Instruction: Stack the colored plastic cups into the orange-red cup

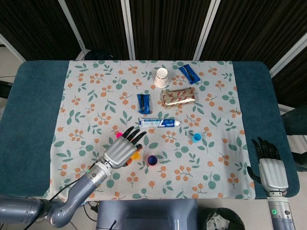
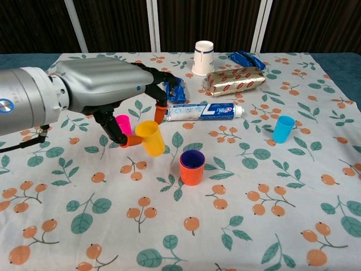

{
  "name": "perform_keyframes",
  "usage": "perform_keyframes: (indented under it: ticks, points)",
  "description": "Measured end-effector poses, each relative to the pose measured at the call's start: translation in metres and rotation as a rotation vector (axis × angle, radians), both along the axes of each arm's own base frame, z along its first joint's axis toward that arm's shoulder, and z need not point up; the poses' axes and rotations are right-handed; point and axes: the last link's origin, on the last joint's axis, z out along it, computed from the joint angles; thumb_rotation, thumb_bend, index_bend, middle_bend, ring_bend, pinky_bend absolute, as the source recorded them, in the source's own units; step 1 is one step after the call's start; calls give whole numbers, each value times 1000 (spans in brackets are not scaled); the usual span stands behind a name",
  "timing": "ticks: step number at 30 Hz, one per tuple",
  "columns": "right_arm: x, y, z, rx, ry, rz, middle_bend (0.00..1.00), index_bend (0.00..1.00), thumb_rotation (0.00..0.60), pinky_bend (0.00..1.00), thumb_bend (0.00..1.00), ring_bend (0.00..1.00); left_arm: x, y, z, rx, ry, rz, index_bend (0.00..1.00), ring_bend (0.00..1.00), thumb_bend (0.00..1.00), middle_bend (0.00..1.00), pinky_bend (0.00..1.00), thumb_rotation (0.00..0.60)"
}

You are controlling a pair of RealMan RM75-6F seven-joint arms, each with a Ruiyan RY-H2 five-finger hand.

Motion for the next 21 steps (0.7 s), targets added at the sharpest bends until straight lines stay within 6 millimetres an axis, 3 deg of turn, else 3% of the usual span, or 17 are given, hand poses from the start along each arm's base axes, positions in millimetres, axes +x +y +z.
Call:
perform_keyframes:
  ticks: [7, 21]
  points:
    - [-1, 0, -1, 1, 2, -2, 0, 24, 600, 89, 401, 0, 27, -12, -10, -12, -11, -55, 476, 0, 297, 22, 34, 600]
    - [-3, 0, 1, -2, 4, -10, 0, 25, 600, 89, 401, 0, 45, -14, -26, 5, 2, -75, 476, 0, 297, 23, 34, 600]
